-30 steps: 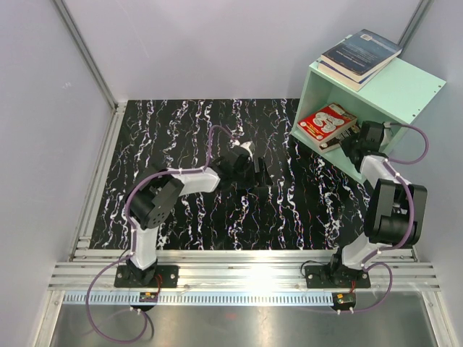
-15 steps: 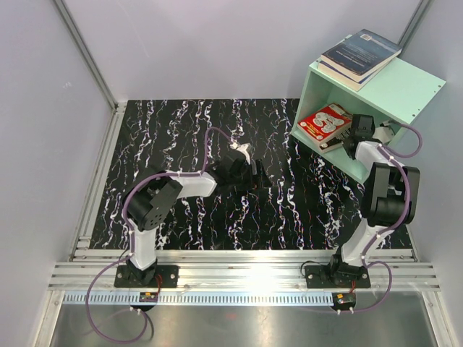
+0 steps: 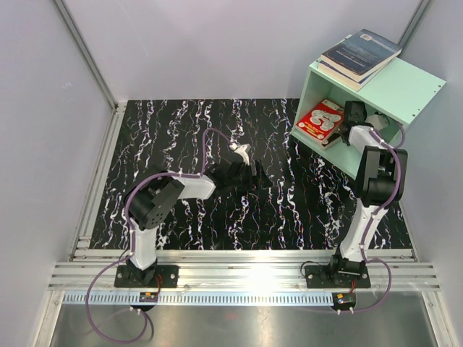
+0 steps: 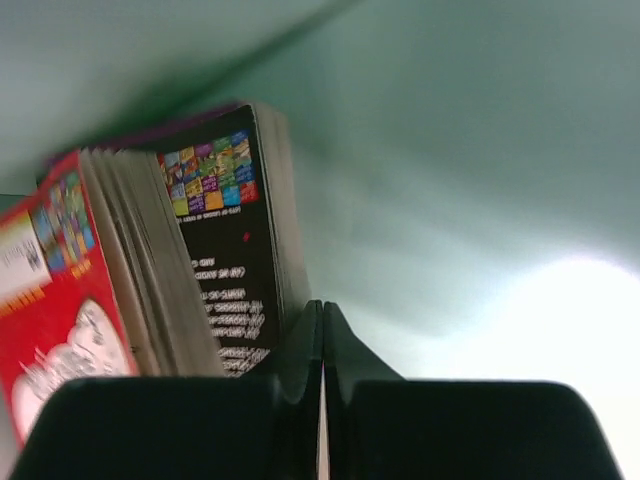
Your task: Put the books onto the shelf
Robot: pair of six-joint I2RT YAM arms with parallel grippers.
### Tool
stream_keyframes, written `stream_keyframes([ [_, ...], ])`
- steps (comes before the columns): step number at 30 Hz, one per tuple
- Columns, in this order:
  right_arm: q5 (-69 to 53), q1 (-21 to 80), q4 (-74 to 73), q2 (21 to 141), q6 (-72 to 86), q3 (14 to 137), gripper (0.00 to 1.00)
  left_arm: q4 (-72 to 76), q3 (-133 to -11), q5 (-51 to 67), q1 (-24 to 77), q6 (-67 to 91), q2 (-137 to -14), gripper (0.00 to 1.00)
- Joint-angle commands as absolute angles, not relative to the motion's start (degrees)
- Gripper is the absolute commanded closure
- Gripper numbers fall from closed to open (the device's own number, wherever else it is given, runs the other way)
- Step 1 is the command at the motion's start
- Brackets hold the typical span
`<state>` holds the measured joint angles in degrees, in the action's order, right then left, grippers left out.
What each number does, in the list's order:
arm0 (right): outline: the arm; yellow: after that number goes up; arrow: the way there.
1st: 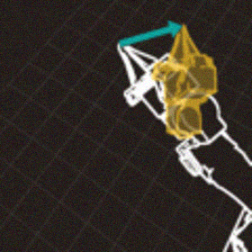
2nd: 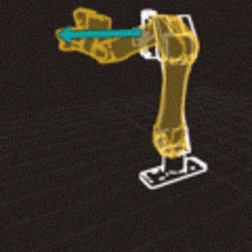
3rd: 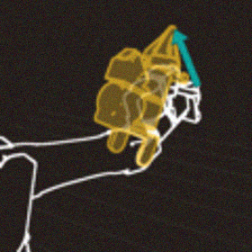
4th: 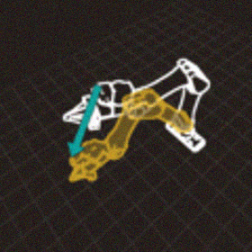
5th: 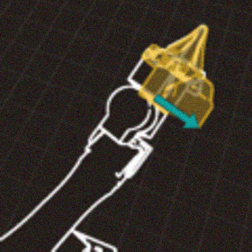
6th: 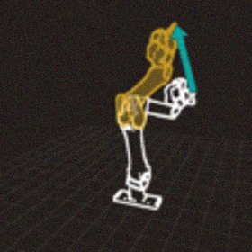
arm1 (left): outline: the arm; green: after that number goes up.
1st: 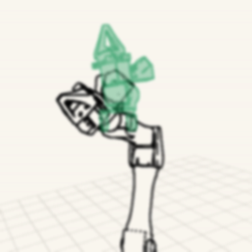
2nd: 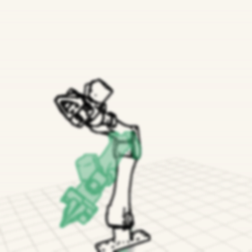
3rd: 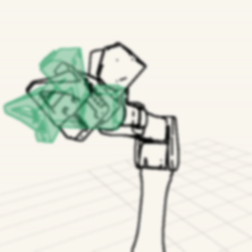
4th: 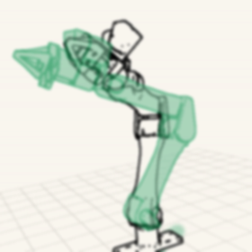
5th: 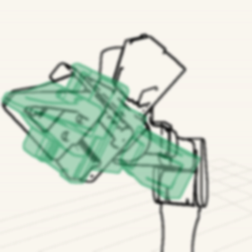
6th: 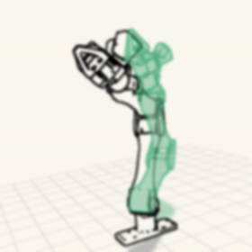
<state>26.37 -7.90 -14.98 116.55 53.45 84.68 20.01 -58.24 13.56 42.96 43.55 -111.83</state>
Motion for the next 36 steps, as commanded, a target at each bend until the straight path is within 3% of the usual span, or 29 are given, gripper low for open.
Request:
stream_keyframes([
  [1, 22.5, -6.77, -17.66, 121.89, 52.21, 94.1, 1.0, 11.25, -54.49, 13.53, 42.72, 42.45, -117.33, 0.15],
  [9, 21.89, -5.71, -20.3, 129.73, 51.77, 103.8, 1.0, 11.6, -53.7, 13.8, 42.19, 42.28, -117.86, 0.15],
  [14, 22.85, -5.71, -19.16, 124.48, 51.15, 97.92, 1.0, 11.43, -53.44, 13.54, 42.19, 42.54, -117.69, 0.16],
  [21, 25.58, -5.71, -18.01, 116.37, 51.59, 87.98, 0.91, 12.13, -50.19, 13.1, 42.28, 44.12, -114.26, 0.16],
  [31, 31.63, -6.33, -34.09, 125.76, 53.08, 101.51, 0.93, 12.57, -47.37, 12.39, 42.71, 43.77, -112.06, 0.16],
  [36, 29.18, -7.47, -30.94, 126.21, 52.91, 100.8, 0.96, 12.92, -48.51, 12.92, 42.63, 43.51, -114.34, 0.16],
])
